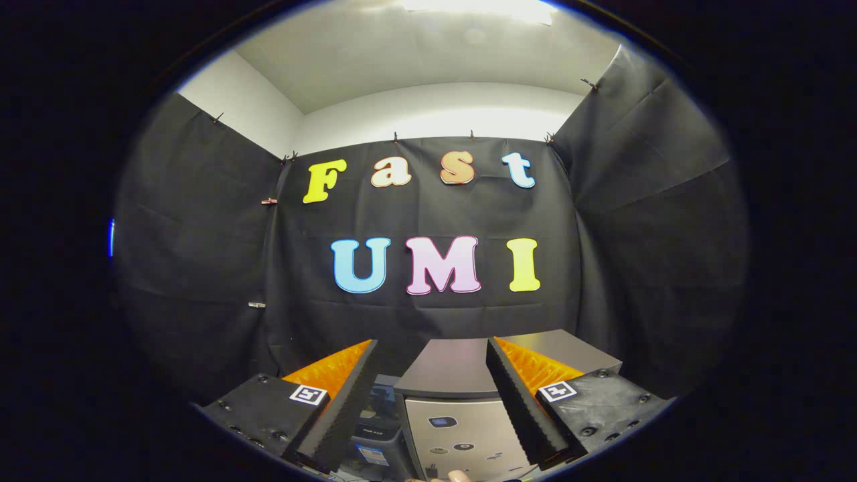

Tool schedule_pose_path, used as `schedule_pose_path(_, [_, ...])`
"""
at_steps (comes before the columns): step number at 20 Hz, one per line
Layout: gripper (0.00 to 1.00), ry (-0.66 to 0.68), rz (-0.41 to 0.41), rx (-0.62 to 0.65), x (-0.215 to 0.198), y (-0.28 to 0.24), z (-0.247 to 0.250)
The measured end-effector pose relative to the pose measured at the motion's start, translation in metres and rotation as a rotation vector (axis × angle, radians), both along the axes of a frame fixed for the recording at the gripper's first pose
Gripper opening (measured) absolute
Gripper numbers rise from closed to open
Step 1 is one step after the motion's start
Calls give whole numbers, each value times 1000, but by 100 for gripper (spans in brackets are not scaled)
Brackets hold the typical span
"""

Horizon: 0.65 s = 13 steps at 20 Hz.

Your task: Put the clothes into the washing machine and then close the washing machine lid.

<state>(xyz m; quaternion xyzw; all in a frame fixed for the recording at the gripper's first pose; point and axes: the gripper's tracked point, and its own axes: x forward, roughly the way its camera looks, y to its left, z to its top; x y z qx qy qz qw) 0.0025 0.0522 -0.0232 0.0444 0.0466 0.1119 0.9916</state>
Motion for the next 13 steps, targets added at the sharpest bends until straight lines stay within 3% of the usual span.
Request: schedule_pose_path(13, [99,-75,16,17,-4,2,18])
